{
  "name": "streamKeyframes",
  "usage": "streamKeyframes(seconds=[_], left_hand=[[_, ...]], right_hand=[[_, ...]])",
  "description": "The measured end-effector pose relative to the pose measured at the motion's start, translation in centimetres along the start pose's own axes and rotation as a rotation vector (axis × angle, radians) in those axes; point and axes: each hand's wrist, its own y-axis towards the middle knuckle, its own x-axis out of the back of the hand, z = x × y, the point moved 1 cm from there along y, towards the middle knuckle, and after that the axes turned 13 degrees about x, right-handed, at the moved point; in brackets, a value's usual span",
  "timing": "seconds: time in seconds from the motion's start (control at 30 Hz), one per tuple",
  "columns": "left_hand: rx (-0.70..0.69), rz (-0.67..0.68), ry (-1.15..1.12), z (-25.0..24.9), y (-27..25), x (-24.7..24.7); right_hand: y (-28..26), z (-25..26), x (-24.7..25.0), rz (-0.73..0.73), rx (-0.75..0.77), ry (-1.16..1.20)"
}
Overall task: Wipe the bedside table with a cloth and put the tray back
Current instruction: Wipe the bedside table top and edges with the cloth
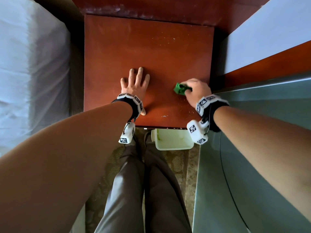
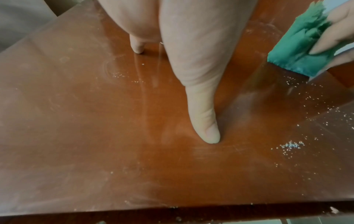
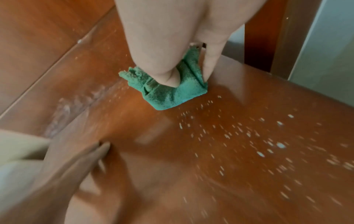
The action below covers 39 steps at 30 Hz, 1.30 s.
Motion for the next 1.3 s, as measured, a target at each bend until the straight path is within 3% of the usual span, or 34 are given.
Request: streamKeyframes(seconds=[0.2, 0.3, 0.37, 0.5, 0.6, 0.7, 0.93, 1.07, 1.17, 1.23, 1.3], left_hand=[[-0.009, -0.018, -0.025, -0.3, 0.0, 0.7], [-0.034, -0.086, -0.088, -1.1, 0.3, 1.1], [-0.038, -0.094, -0.12, -2.2, 0.6, 1.5], [-0.052, -0.046, -0.144, -4.6, 1.1, 2.0], [-0.05, -0.041, -0.127, -5.3, 1.2, 2.0], [-0.04, -0.021, -0.108, -5.6, 1.3, 2.0], [-0.022, 0.015, -0.098, -5.9, 1.5, 2.1], [-0.031, 0.018, -0.107, -5.8, 1.4, 2.2], [-0.032, 0.026, -0.104, -5.7, 1.3, 2.3], [-0.032, 0.041, -0.101, -5.7, 1.2, 2.5], [-0.032, 0.039, -0.094, -5.8, 1.1, 2.7]], right_hand=[[-3.3, 0.2, -1.5, 0.256, 0.112, -0.03], [-2.9, -0.4, -1.0, 0.366, 0.066, -0.014], [-2.4, -1.0, -0.3, 0.243, -0.028, 0.065], [-0.9, -2.7, 2.0, -0.176, -0.214, 0.083], [0.3, -4.1, 2.9, -0.277, -0.266, 0.066], [0.6, -4.6, 3.0, -0.224, -0.253, 0.031], [-2.5, -4.1, 0.8, 0.036, 0.016, 0.046], [-5.4, -3.9, -0.5, 0.113, 0.083, 0.012], [-6.7, -3.8, -1.2, 0.13, 0.052, 0.033], [-6.7, -3.9, -1.4, 0.136, -0.042, 0.103], [-6.5, -4.3, -1.0, 0.044, -0.182, 0.173]])
